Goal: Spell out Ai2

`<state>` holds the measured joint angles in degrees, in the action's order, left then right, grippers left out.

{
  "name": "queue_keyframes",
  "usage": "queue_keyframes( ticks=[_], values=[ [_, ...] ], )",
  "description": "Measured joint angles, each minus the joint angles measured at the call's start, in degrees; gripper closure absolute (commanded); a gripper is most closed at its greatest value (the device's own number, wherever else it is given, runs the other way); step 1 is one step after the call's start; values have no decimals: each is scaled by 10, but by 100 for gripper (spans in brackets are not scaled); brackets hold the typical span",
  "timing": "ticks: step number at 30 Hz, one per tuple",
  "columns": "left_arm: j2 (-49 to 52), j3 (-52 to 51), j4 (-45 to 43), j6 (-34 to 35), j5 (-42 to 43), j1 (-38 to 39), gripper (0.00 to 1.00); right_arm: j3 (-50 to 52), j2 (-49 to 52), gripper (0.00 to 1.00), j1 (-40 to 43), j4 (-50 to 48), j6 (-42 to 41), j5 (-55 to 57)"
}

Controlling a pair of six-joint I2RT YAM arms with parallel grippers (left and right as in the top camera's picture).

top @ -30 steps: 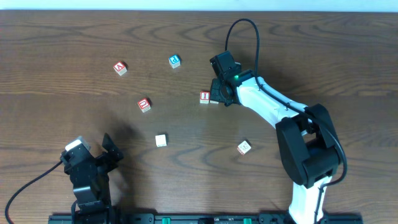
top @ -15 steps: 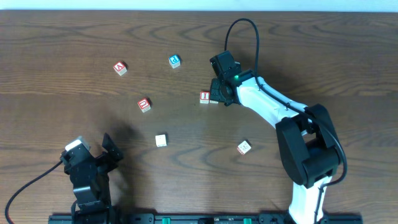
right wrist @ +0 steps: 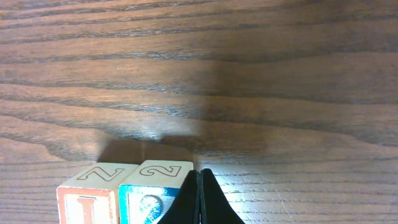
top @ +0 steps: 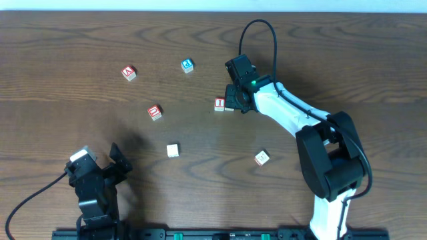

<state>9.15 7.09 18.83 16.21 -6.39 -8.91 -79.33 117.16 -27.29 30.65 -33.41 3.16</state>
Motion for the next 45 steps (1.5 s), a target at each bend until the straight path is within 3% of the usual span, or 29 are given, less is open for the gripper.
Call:
queue_keyframes(
  ticks=[9,13,15,16,22,30,44,45],
  values=[
    [0,0,0,0,0,0,5,0,0,99,0,-1,6,-6],
    [0,0,0,0,0,0,5,0,0,91,0,0,9,22],
    [0,0,0,0,0,0,5,0,0,95,3,4,15,53],
    [0,0,0,0,0,0,5,-3,0,99,6,15,21,62],
    [0,0,0,0,0,0,4,-77,-8,99,53,134,54,96],
    [0,0,0,0,0,0,5,-80,-190,99,51,251,59,163],
    [0,0,0,0,0,0,5,259,-584,98,-8,262,-40,194],
    [0,0,0,0,0,0,5,278,-614,94,-10,257,-46,195]
  ],
)
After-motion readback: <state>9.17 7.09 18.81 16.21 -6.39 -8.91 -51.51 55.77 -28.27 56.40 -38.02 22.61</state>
